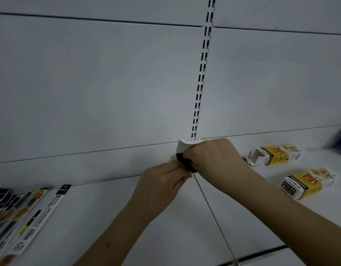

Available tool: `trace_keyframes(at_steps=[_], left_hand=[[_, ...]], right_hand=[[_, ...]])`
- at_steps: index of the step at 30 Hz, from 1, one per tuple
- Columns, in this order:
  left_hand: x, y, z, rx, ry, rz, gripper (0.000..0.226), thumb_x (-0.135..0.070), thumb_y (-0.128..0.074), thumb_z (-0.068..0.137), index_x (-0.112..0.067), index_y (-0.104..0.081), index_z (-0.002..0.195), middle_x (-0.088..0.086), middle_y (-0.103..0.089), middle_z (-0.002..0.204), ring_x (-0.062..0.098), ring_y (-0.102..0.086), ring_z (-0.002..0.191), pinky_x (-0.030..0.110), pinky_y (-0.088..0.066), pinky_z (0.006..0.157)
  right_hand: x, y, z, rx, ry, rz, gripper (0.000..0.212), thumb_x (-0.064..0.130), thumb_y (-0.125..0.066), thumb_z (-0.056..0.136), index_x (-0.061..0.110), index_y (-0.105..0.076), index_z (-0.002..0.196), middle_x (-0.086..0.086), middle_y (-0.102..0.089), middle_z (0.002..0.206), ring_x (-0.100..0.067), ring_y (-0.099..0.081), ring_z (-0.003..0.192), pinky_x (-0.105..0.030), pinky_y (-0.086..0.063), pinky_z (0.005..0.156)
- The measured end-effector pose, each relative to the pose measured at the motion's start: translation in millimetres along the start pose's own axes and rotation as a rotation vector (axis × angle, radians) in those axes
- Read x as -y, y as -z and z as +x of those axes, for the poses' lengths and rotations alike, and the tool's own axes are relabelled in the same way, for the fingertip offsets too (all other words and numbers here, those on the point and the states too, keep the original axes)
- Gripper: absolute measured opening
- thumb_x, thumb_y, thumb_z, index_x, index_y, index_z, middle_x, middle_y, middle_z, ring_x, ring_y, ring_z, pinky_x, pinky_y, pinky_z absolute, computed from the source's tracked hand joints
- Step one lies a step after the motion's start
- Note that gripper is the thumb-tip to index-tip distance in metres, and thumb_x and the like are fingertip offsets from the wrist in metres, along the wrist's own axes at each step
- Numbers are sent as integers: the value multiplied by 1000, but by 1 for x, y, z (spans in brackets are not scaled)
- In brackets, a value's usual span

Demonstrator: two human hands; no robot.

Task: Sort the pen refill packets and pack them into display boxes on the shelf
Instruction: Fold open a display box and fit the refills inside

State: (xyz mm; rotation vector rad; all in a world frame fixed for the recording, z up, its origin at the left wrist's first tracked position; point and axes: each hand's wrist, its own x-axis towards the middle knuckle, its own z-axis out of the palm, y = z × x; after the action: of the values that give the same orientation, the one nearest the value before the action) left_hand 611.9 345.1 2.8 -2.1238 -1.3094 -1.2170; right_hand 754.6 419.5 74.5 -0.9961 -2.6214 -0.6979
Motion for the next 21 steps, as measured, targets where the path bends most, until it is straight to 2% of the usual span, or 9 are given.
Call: trace_keyframes(at_steps=[2, 4, 6, 9, 13, 15, 16, 18, 21], left_hand=[[-2, 1, -2, -31, 16, -8, 14, -18, -67, 91, -13, -75, 101, -2, -66, 107, 11, -64, 73, 27, -54, 62], [-6, 4, -5, -104, 83, -33, 21, -22, -72, 88, -14, -69, 107, 1, -51, 117, 6, -54, 75, 14, -50, 66], [-4, 4, -11, -174, 246, -118, 49, -28, -83, 75, -18, -56, 114, 0, -40, 122, 5, -50, 86, 7, -45, 75], [15, -4, -20, 27, 481, -234, 89, -41, -87, 65, -29, -37, 137, -12, -34, 134, 3, -44, 118, 9, -40, 94], [28, -19, -28, 207, 602, -337, 59, -42, -77, 79, -46, -46, 129, -23, -54, 127, -8, -49, 118, 22, -45, 101], [29, -21, -30, 185, 614, -376, 50, -40, -77, 81, -52, -49, 120, -27, -59, 118, -10, -54, 111, 17, -47, 95], [29, -21, -31, 181, 608, -382, 49, -40, -77, 81, -53, -49, 119, -28, -60, 117, -9, -55, 110, 14, -47, 93], [31, -22, -34, 165, 603, -402, 49, -38, -77, 81, -51, -52, 120, -28, -60, 117, -7, -57, 110, 10, -45, 91], [33, -23, -37, 126, 617, -462, 48, -33, -78, 81, -36, -59, 124, -23, -63, 118, -1, -59, 111, 13, -47, 92]], right_hand=[[1, 5, 0, 42, -2, 31, 38, 14, -83, 42, 20, -46, 45, 6, -29, 38, -13, -23, 35, -13, -4, 49], [-4, 7, -4, 16, 33, 58, 6, 26, -72, 76, 30, -68, 74, 5, -58, 57, -15, -48, 49, -20, -19, 44], [-11, 16, -8, 66, 6, 152, 21, 35, -50, 96, 38, -69, 105, 8, -70, 87, -15, -62, 75, -25, -37, 56], [-16, 28, -10, 59, -21, 228, 27, 41, -46, 98, 44, -66, 116, 13, -71, 102, -12, -64, 90, -25, -44, 67], [-13, 28, -7, 87, 16, 148, 23, 36, -51, 96, 41, -67, 112, 11, -71, 95, -13, -64, 84, -25, -39, 63], [-5, 20, -6, 81, 46, 19, 8, 24, -75, 77, 29, -73, 84, 10, -64, 65, -13, -58, 56, -20, -32, 49], [-2, 20, -7, 58, 51, 37, 16, 17, -84, 61, 24, -70, 65, 10, -49, 49, -12, -44, 41, -14, -21, 44], [-1, 13, -6, 0, 51, 57, 27, 10, -88, 47, 20, -64, 50, 8, -26, 44, -11, -23, 38, -9, -2, 50], [0, 18, -3, 23, 93, 44, 19, 23, -87, 58, 22, -68, 59, 5, -42, 47, -13, -38, 39, -12, -15, 44]])
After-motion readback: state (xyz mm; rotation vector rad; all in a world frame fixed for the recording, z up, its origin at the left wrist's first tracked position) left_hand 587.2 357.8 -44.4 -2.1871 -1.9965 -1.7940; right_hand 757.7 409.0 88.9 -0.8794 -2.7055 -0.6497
